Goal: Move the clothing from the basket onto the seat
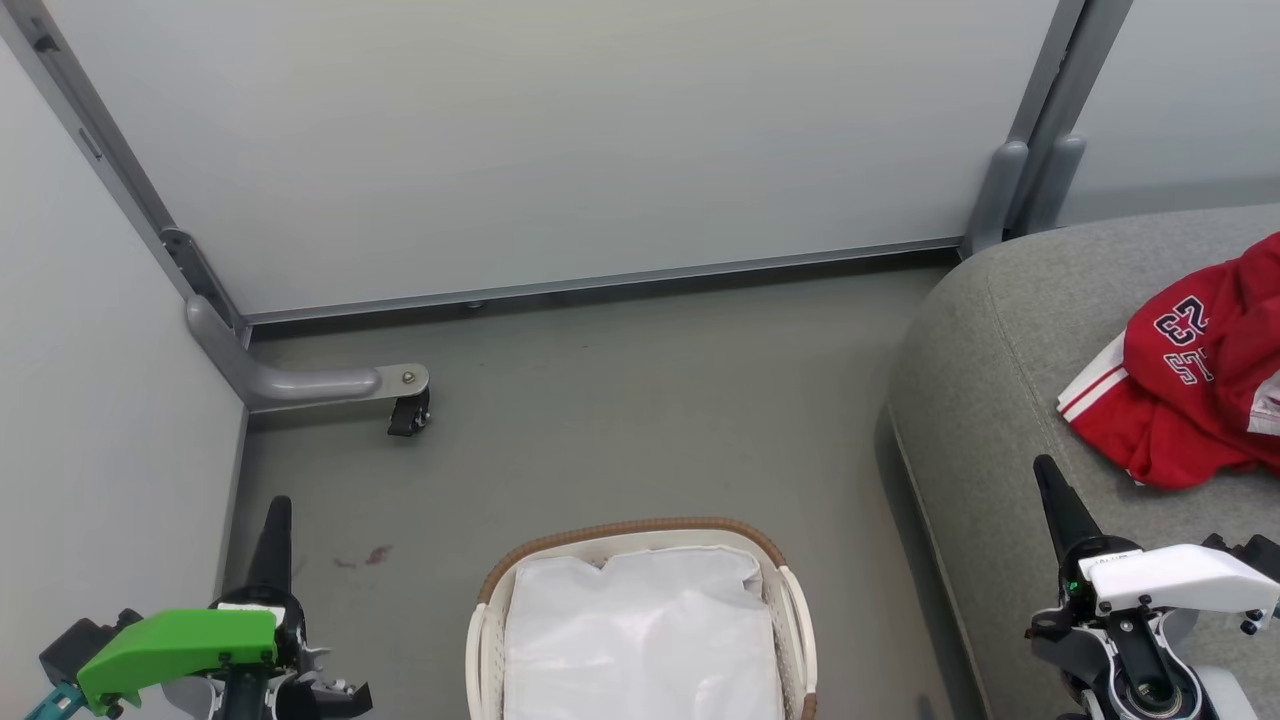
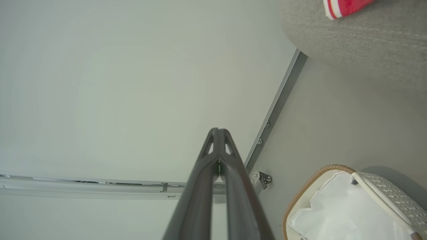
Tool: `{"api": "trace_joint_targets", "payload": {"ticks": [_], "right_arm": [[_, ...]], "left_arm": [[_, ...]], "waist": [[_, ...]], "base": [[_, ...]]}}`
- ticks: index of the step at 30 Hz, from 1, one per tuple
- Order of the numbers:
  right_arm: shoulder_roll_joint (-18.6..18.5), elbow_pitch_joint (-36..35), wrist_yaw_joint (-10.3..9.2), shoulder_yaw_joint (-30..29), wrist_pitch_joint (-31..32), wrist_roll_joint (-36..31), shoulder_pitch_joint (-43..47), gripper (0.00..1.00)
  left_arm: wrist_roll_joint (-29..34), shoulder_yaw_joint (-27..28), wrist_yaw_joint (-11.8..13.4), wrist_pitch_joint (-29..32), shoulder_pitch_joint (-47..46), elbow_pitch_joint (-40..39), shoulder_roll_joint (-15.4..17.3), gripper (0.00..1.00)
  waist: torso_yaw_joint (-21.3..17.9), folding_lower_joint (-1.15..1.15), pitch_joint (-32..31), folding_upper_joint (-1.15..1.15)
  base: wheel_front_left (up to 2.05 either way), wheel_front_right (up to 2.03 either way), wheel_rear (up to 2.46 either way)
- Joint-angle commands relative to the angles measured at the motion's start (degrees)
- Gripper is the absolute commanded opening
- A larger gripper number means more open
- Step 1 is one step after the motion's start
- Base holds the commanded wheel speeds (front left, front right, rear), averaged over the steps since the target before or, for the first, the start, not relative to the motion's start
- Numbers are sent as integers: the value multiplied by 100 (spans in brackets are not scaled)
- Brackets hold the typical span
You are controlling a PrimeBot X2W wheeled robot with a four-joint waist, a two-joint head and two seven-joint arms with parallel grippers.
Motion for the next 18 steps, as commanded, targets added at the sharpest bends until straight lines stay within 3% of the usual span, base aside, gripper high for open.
{"api": "trace_joint_targets", "payload": {"ticks": [1,18], "right_arm": [[-36,-62,-4,-30,43,152,38,0],[-43,-167,-4,-80,233,925,63,0]], "left_arm": [[-115,27,-41,31,-135,-69,39,0],[-780,104,-44,225,-167,-188,42,0]], "waist": [[-4,0,-3,0],[-52,0,-35,0]], "base": [[0,0,0],[0,0,0]]}}
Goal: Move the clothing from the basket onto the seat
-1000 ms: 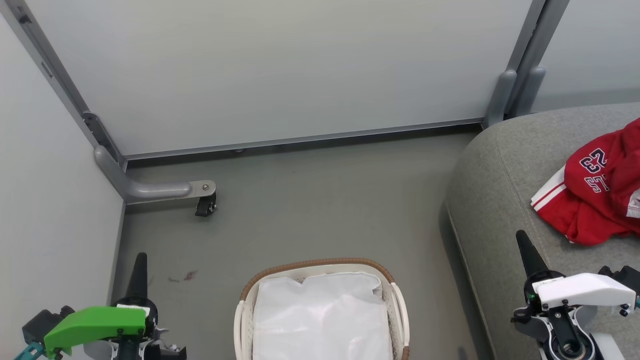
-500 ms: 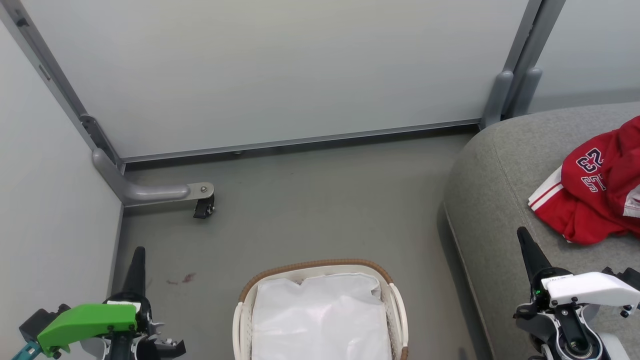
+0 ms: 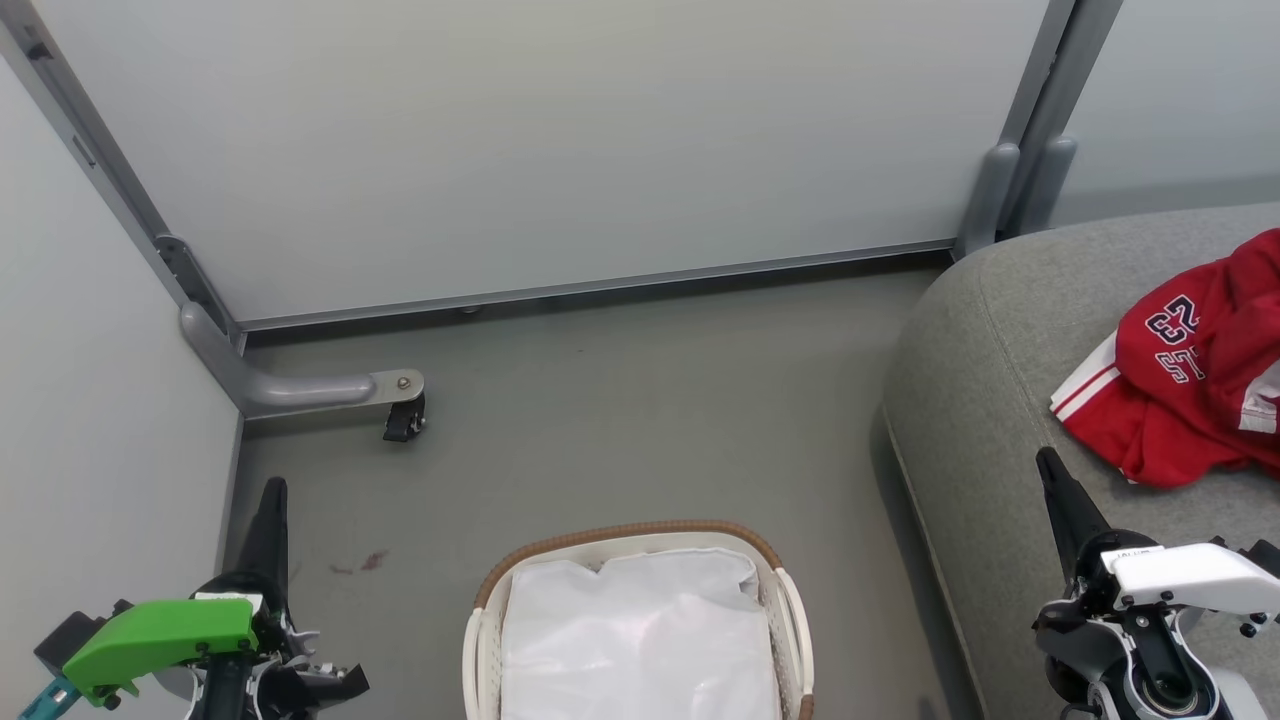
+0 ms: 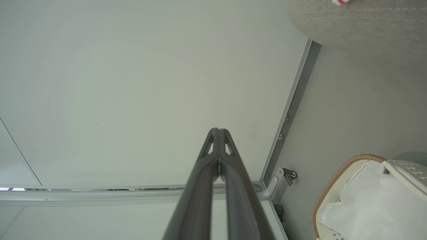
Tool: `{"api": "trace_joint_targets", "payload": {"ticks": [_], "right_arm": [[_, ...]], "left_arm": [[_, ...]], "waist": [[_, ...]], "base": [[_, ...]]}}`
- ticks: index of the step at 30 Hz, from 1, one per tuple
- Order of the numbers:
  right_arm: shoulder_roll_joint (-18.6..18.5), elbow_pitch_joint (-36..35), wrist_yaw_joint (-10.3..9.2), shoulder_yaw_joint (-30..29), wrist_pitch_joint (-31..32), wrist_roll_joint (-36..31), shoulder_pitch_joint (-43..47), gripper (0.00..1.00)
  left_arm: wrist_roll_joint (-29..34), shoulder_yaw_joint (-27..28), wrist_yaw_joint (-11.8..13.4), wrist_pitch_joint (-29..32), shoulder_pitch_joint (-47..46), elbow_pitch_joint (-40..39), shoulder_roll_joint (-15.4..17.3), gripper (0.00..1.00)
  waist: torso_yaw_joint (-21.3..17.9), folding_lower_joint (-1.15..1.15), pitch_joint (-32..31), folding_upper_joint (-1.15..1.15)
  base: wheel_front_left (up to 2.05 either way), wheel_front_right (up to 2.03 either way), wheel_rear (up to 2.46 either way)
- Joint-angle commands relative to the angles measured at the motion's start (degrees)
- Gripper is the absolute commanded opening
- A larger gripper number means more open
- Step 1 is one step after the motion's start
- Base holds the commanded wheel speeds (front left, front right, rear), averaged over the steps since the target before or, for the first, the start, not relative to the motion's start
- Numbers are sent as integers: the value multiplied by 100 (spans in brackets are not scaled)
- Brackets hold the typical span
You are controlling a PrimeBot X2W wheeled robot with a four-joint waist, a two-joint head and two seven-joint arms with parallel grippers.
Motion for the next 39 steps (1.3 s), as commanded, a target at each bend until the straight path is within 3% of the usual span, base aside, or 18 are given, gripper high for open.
{"api": "trace_joint_targets", "payload": {"ticks": [1,10,39], "right_arm": [[-38,-48,-3,-20,30,127,49,0],[-40,-96,-4,-45,124,482,64,0],[-40,-90,-4,-42,119,471,63,0]], "left_arm": [[-102,36,-31,40,-102,-47,38,0],[-413,66,-36,126,-115,-100,40,0],[-401,61,-35,129,-104,-92,40,0]], "waist": [[-4,0,-3,0],[-28,0,-20,0],[-30,0,-20,0]], "base": [[0,0,0],[0,0,0],[0,0,0]]}}
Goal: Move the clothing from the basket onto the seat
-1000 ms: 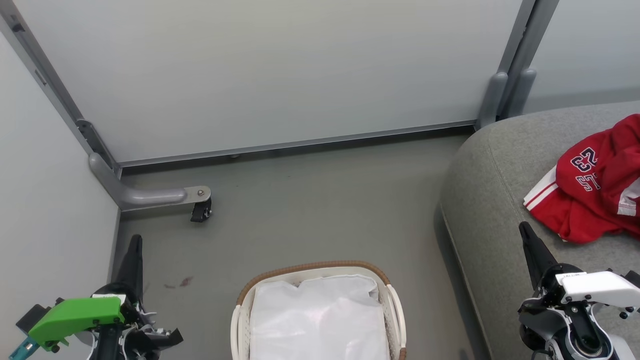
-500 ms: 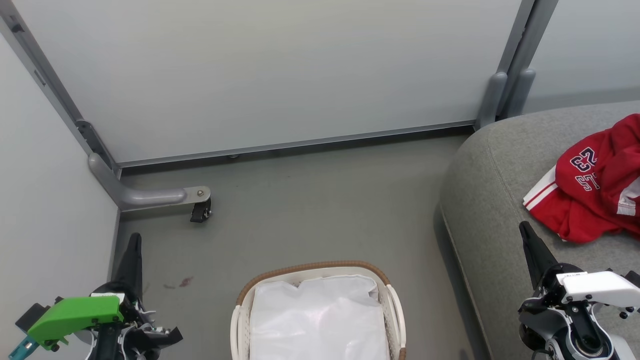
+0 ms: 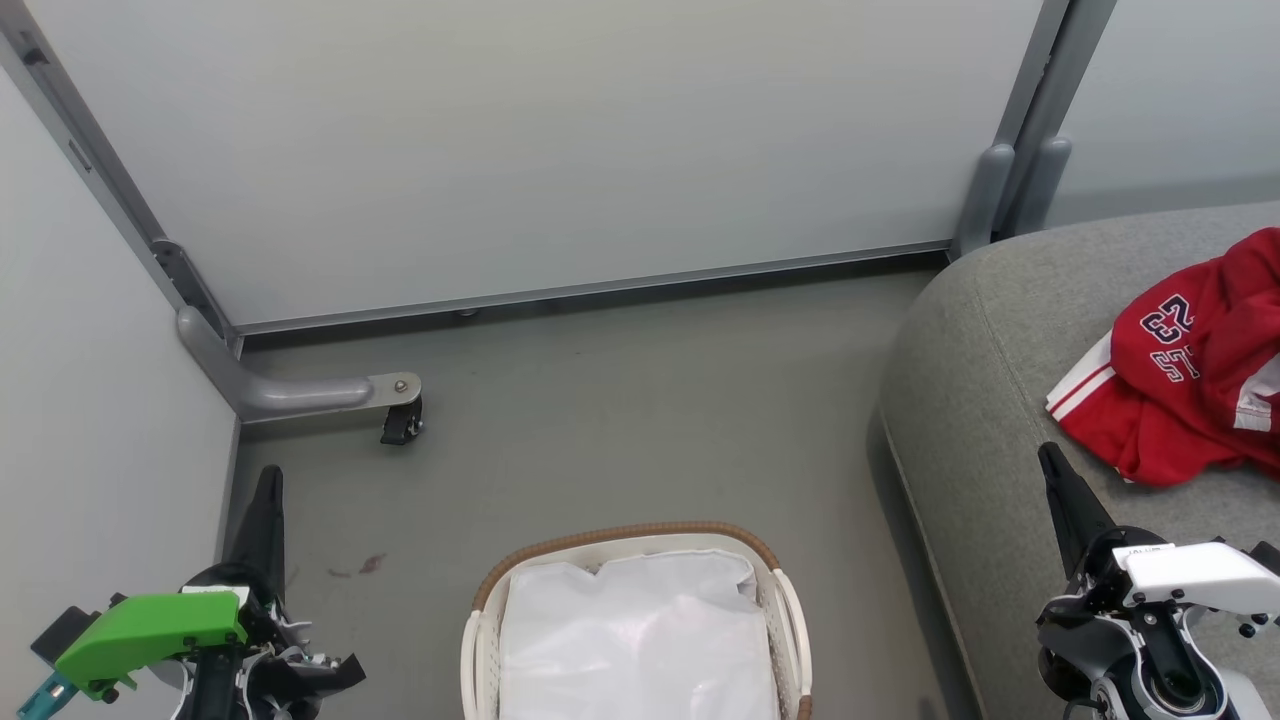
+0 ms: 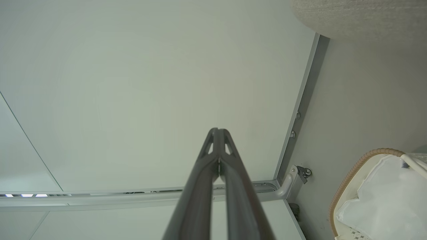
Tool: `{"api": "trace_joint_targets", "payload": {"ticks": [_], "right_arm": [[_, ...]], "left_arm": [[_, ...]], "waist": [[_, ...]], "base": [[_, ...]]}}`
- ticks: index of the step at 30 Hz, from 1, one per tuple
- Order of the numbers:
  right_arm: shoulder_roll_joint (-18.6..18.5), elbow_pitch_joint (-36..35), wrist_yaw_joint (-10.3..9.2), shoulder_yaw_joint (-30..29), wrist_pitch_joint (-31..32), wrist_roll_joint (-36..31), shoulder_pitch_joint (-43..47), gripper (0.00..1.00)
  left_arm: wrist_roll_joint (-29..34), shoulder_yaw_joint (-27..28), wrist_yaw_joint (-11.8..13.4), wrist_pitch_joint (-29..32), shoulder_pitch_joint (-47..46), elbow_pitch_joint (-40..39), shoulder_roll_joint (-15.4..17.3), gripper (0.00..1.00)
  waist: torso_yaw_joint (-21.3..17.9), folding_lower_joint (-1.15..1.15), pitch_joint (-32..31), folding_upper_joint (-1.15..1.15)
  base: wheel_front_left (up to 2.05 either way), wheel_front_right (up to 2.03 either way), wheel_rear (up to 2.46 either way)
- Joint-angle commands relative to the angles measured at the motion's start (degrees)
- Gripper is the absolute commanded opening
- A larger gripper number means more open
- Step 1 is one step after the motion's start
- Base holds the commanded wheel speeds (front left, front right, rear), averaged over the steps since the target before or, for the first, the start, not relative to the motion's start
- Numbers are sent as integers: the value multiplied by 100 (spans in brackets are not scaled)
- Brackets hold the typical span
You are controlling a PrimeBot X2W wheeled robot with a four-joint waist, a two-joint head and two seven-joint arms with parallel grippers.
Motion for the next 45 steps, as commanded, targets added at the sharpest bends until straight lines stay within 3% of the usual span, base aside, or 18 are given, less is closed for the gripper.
{"api": "trace_joint_targets", "payload": {"ticks": [1,45], "right_arm": [[-36,-16,-4,-11,19,17,58,0],[-36,-15,-3,-10,18,18,58,0]], "left_arm": [[-19,9,-33,26,-57,-5,38,0],[-19,9,-33,25,-56,-5,38,0]], "waist": [[0,0,0,0],[0,0,0,0]], "base": [[0,0,0],[0,0,0]]}}
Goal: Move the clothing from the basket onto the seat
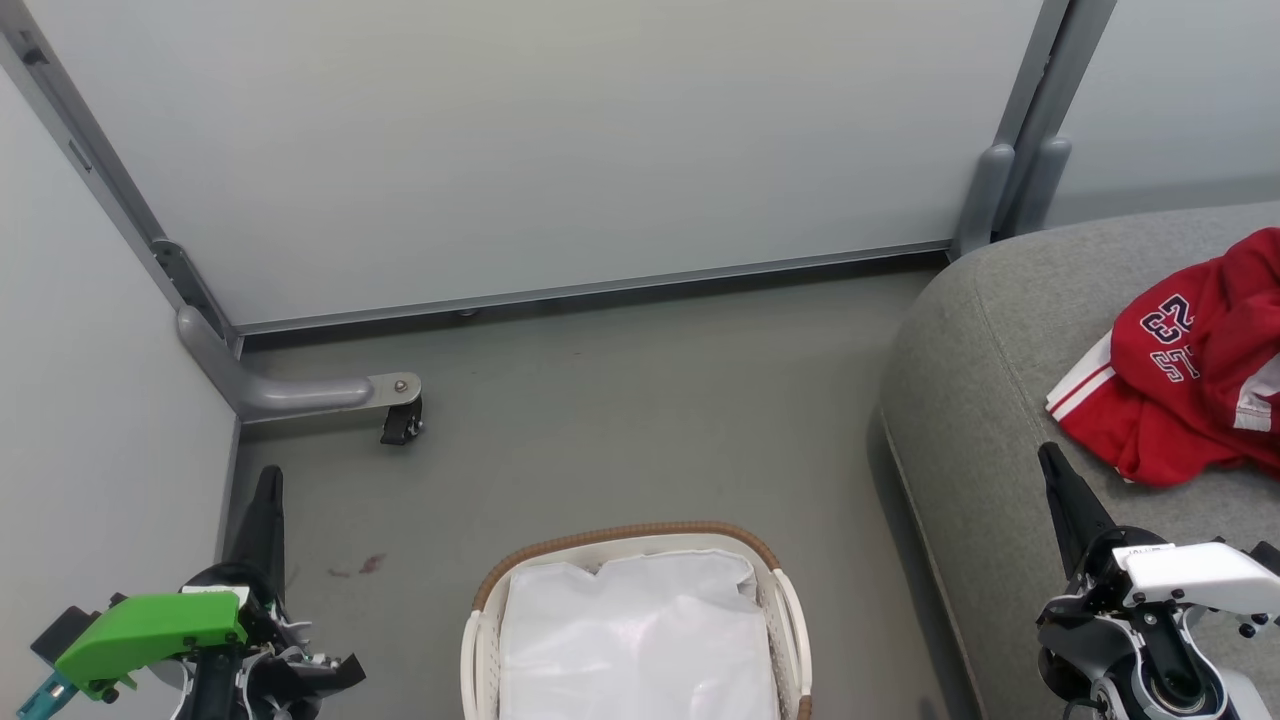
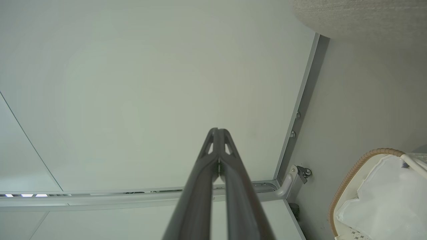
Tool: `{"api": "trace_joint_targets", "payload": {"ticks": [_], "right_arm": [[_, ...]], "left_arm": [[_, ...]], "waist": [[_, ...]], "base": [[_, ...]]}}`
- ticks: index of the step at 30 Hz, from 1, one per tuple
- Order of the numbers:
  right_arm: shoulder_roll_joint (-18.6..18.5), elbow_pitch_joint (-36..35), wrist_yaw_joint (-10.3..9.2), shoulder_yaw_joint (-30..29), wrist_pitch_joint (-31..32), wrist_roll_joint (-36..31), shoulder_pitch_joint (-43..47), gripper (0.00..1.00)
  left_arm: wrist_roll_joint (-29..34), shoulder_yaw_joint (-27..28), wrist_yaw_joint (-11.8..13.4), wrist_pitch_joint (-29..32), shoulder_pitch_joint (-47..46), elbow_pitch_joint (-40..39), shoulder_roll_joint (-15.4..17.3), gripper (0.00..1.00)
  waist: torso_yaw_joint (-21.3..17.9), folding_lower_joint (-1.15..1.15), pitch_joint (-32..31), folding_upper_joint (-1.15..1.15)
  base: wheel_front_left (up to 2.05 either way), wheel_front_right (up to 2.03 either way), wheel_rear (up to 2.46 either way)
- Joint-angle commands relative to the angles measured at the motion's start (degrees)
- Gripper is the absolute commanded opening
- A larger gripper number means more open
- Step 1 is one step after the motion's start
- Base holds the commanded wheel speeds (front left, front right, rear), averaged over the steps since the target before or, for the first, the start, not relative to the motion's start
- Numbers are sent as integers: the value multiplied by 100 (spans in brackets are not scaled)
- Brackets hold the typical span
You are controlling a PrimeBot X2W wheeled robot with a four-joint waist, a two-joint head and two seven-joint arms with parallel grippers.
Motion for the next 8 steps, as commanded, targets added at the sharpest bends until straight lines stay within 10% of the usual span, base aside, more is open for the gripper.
{"api": "trace_joint_targets", "payload": {"ticks": [1,8], "right_arm": [[-36,-14,-2,-10,18,18,57,0],[-36,-14,-2,-10,18,18,58,0]], "left_arm": [[-18,10,-33,25,-56,-6,38,0],[-18,10,-33,25,-56,-3,38,0]], "waist": [[0,0,0,0],[0,0,0,0]], "base": [[0,0,0],[0,0,0]]}}
